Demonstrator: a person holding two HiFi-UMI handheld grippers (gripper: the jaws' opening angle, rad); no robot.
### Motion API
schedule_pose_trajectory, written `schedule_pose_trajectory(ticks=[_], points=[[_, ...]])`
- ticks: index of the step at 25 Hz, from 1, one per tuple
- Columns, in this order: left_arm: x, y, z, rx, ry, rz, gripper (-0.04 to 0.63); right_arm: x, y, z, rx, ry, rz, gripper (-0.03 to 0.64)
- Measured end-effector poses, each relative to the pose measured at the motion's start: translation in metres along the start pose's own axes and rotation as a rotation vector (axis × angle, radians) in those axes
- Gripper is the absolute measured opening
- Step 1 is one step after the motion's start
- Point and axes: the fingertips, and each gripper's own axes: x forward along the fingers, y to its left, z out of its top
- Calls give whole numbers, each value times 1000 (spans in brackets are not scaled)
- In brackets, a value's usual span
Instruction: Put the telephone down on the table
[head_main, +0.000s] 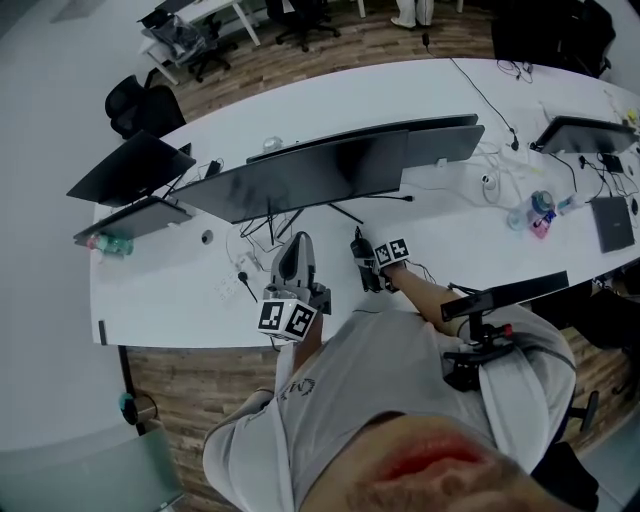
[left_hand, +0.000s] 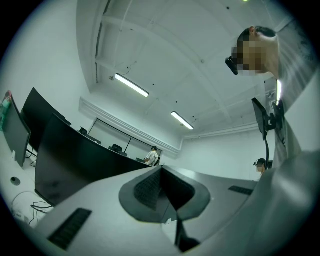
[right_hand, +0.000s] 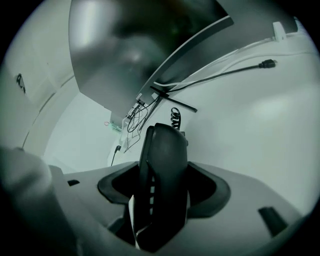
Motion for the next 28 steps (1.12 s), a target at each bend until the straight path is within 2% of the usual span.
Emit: schedule_pose_trajectory(ticks=[5, 12, 14, 17, 19, 24, 28], points=[[2, 2, 1, 8, -7, -4, 11, -3, -6, 3, 18, -51, -31, 293], [6, 0, -7, -3, 4, -16, 11, -3, -13, 1, -48, 4, -50, 293], [5, 0, -10, -4, 5, -19, 11, -6, -17, 1, -85, 13, -77, 296], [5, 0, -7, -3, -3, -19, 11, -13, -22, 7, -217, 34, -142, 321], [3, -2, -3, 5, -9, -20, 11, -18, -24, 12, -266, 28, -160, 321], [-2, -9, 0, 14, -10, -23, 11, -37, -22, 27, -239, -31, -142, 321], [2, -10, 6, 24, -22, -31, 11, -53, -12, 48, -316, -53, -152, 321]])
